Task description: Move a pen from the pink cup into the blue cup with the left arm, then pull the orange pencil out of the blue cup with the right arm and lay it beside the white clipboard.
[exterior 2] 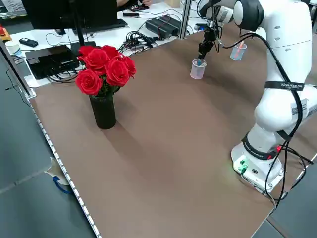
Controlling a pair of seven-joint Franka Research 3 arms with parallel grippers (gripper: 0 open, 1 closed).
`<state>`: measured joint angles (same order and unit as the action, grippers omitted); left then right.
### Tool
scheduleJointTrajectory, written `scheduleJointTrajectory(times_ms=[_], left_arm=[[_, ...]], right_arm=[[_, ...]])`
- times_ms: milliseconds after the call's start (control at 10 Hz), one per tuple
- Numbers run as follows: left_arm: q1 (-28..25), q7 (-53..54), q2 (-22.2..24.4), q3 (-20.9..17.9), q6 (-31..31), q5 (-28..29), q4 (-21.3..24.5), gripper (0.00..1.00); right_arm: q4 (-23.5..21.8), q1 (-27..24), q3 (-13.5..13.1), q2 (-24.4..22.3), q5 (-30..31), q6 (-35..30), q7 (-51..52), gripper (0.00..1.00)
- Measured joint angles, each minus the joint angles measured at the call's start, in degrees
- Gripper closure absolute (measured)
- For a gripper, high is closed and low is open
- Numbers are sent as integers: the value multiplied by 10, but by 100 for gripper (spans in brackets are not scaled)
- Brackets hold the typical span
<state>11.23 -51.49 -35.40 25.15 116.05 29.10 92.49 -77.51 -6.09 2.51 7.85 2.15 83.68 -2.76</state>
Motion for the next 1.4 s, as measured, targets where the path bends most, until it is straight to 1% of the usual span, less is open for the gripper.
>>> scheduleJointTrajectory(times_ms=[400, 600, 800, 900, 1200, 1400], left_arm=[[0, 1, -3, 0, 4, 1, 0, 69], [0, 1, -5, 0, 8, 1, 0, 71], [0, 2, -5, 0, 10, 1, 0, 75], [-1, 2, -5, 0, 10, 3, -1, 81], [-3, 2, -3, 0, 10, 4, -5, 82], [-3, 2, 5, 0, 10, 4, -7, 83]], right_arm=[[0, -6, 0, 0, 0, 0, 2, 0], [0, -6, 1, 0, 0, 0, 3, 0], [0, -6, 3, 0, 0, 0, 3, 0], [0, -6, 3, 0, 0, 0, 3, 0], [0, -6, 2, 0, 0, 0, 3, 0], [0, -6, 2, 0, 0, 1, 3, 0]])
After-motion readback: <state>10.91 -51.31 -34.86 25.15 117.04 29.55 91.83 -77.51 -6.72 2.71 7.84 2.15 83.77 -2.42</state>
